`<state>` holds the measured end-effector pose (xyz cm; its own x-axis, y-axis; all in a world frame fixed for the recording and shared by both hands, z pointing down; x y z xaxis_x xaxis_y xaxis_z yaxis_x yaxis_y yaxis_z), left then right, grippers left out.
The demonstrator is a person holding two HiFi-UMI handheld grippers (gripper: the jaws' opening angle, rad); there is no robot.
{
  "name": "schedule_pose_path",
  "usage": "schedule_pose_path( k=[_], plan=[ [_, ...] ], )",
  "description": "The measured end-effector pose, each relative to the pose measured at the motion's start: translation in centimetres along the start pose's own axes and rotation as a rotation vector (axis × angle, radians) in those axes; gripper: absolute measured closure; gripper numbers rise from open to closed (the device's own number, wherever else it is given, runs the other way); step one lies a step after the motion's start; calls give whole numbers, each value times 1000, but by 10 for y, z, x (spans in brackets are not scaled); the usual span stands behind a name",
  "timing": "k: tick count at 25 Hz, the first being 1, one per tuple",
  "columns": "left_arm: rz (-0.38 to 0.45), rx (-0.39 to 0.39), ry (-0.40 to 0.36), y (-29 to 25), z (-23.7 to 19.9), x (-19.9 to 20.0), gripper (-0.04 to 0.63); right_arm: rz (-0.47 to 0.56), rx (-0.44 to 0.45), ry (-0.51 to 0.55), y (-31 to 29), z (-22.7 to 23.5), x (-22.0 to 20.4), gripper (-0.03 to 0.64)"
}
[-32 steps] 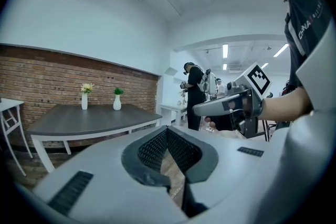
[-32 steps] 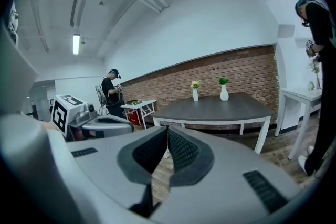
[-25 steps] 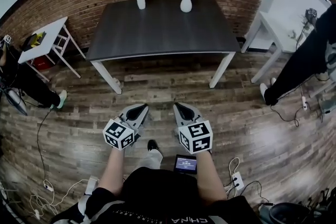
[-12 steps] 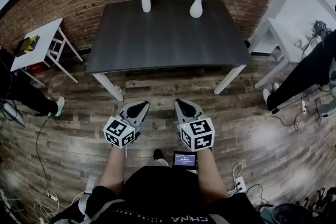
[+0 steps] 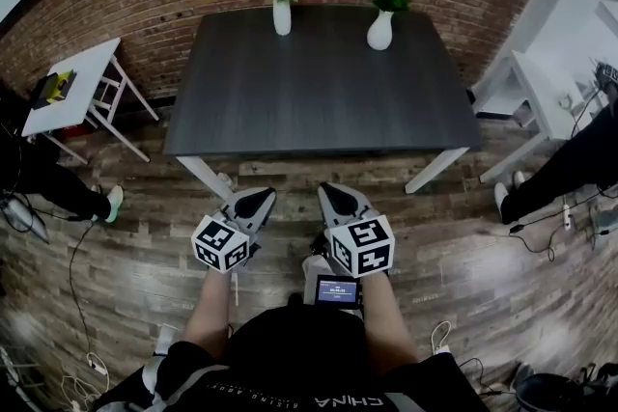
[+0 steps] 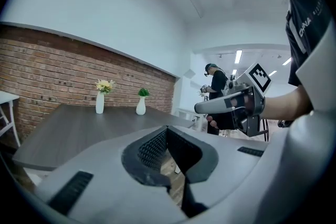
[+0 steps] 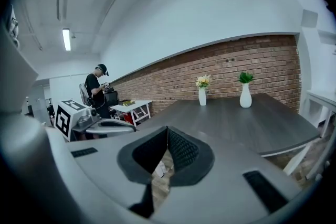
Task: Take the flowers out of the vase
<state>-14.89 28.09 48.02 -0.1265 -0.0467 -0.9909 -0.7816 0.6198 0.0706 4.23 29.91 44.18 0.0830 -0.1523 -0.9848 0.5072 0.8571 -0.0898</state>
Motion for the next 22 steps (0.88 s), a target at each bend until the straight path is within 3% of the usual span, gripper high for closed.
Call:
schedule_pose_path(
  k=[8,15,22],
  plan=[
    [-5,10,-35,-88,-69,11,592,-8,4,9,-83,76,20,609],
    [5,33,-52,-176,-118,34,592,29,36,-83,-141,156,52,609],
    [-19,83,-47,-214,-155,30,592,3,38,-122,-186,203,52,609]
  ],
)
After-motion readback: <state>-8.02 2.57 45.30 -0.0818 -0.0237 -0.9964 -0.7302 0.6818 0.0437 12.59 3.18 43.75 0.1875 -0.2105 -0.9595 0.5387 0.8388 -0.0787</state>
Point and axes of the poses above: the fingertips, and each gripper's own axes: y backward along the fingers, z to its right, x out of its top, the point moved 7 cm from there along y, backward along the fingers, and after that the axes turned 14 degrees about z, right-handed, at the moved point
